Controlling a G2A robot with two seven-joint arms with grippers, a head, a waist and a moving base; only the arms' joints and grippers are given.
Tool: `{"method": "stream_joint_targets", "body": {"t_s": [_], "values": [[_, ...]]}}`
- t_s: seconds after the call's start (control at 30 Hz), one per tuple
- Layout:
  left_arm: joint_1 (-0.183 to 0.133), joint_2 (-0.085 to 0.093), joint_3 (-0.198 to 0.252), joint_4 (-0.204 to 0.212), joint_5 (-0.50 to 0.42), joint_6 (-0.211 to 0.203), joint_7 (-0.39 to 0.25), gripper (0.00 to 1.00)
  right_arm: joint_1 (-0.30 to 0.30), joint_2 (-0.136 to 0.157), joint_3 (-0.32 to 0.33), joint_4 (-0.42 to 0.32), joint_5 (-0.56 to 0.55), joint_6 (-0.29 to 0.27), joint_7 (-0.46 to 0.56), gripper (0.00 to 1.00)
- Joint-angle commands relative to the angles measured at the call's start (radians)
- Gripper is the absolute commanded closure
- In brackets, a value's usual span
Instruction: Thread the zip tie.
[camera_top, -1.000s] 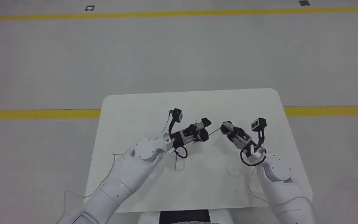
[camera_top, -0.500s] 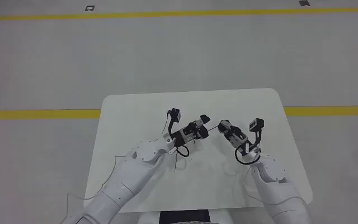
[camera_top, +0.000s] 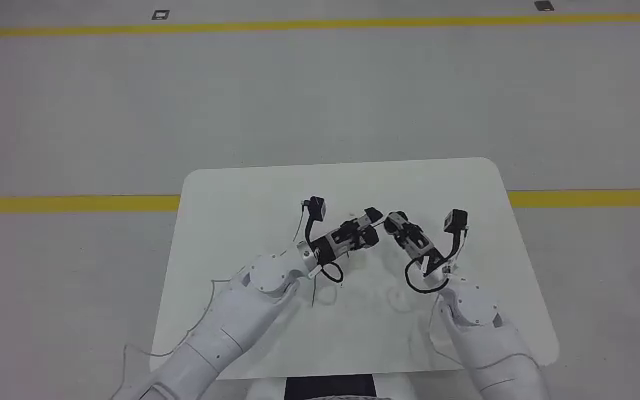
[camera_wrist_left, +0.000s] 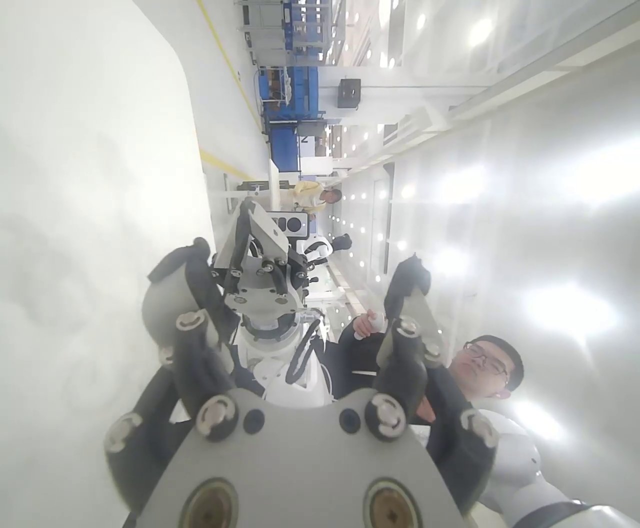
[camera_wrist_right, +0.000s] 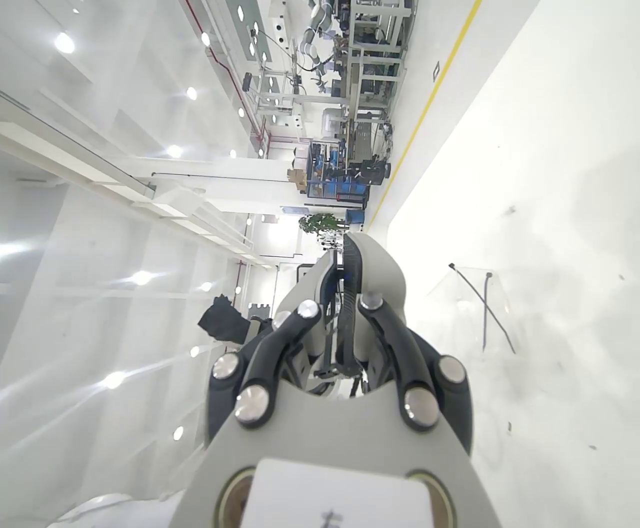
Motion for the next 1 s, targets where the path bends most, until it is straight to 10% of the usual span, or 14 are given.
{"method": "stream_joint_targets", "body": {"t_s": [0.0,0.2,0.97], "values": [[-0.001,0.0,0.001,0.002,-0.005,0.0,0.0,0.53,0.0,-0.002,-0.002,0.003,-0.012,0.0,-0.007,1.0],[-0.006,-0.001,0.007,0.007,-0.017,0.002,0.0,0.68,0.003,-0.006,-0.007,0.013,-0.034,0.0,-0.015,1.0],[0.001,0.006,0.005,0.0,0.041,0.047,0.075,0.66,-0.027,-0.018,0.03,-0.038,-0.044,0.0,-0.008,1.0]]}}
